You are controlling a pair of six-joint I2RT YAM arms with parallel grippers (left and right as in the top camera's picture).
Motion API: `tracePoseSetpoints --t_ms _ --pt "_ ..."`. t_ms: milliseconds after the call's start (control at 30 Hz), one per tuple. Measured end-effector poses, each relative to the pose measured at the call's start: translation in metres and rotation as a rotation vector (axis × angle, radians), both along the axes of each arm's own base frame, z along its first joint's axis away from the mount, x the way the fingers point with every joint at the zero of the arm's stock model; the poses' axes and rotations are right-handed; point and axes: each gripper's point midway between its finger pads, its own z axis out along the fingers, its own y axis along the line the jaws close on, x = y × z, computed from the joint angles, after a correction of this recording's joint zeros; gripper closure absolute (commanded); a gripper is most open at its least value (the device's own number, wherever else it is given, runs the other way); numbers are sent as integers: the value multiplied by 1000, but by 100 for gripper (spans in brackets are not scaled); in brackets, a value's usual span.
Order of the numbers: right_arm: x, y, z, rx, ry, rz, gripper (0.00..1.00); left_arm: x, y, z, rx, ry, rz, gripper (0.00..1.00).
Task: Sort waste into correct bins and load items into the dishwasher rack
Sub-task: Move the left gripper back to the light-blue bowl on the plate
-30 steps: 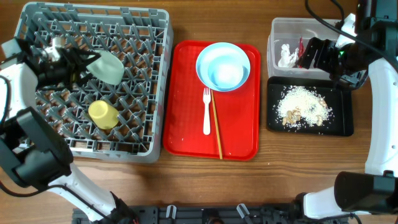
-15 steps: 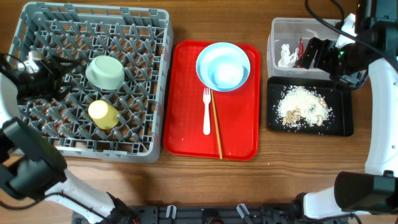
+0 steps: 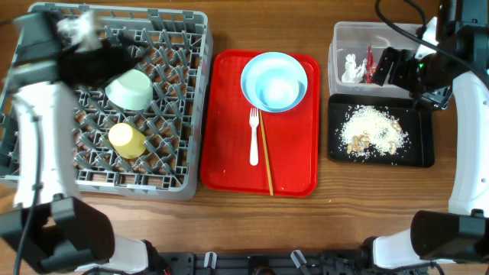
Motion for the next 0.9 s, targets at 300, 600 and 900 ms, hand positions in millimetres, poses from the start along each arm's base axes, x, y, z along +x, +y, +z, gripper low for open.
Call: tracePoseSetpoints --t_ms 300,600,900 --pt "-2 -14 0 -32 5 -35 0 13 -171 3 190 -218 -284 4" --pt "-3 -15 -1 -34 11 -36 0 0 -289 -76 313 -229 -443 3" --pt "-5 -14 -1 -33 17 -36 0 -17 -311 -166 487 -134 -536 27"
